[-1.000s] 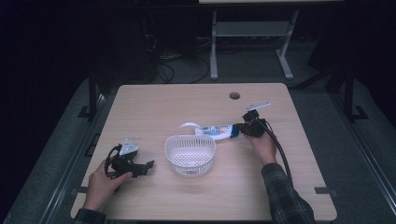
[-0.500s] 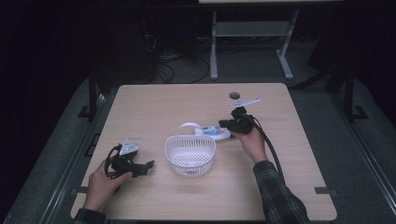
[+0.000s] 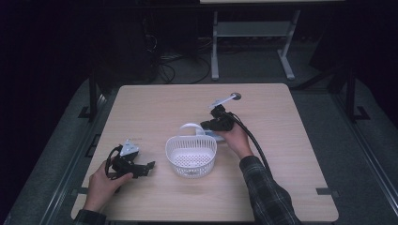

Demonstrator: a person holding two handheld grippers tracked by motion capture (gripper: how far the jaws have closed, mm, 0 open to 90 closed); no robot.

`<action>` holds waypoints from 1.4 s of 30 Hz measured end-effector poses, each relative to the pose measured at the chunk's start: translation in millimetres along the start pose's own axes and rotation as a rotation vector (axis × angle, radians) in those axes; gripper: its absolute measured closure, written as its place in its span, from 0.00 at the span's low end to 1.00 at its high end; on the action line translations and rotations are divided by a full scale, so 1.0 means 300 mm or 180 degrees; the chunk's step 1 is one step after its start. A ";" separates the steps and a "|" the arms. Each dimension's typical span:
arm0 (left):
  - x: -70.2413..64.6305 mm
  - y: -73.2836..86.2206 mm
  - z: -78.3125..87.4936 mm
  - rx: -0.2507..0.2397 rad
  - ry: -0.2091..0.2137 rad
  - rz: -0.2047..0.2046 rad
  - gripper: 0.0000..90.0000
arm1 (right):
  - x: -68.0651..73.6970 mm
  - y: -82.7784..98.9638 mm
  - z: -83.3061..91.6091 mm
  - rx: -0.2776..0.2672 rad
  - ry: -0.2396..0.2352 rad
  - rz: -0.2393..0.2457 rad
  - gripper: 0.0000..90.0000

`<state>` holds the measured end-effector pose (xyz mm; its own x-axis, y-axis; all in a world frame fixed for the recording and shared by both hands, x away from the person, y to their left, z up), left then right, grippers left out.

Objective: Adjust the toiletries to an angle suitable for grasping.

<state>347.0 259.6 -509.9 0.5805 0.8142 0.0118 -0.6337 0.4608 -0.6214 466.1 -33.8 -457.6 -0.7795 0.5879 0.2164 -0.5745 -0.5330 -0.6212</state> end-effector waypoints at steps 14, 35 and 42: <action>-0.001 0.000 0.000 0.0002 0.0006 -0.0009 0.14 | 0.028 -0.047 -0.109 0.0250 -0.0104 0.0211 1.00; -0.001 0.000 0.000 -0.0001 0.0009 -0.0008 0.14 | 0.012 -0.022 -0.096 0.0318 -0.0082 0.0162 1.00; -0.001 0.000 0.000 -0.0002 0.0009 -0.0007 0.14 | -0.011 0.007 -0.066 0.0316 -0.0002 0.0130 1.00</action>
<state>346.8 259.3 -509.9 0.5833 0.8122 0.0110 -0.6321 0.4624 -0.6218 472.4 -24.6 -474.5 -0.8029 0.5641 0.1928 -0.5640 -0.6142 -0.5520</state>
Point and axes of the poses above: each handheld gripper's, and its own axes: z roughly backward along the jaws, y roughly out of its underside, x roughly to its left, the point moved 5 cm from there along -z, roughly forward along the jaws, and after that the axes turned 8 degrees about x, right-handed, at the moved point
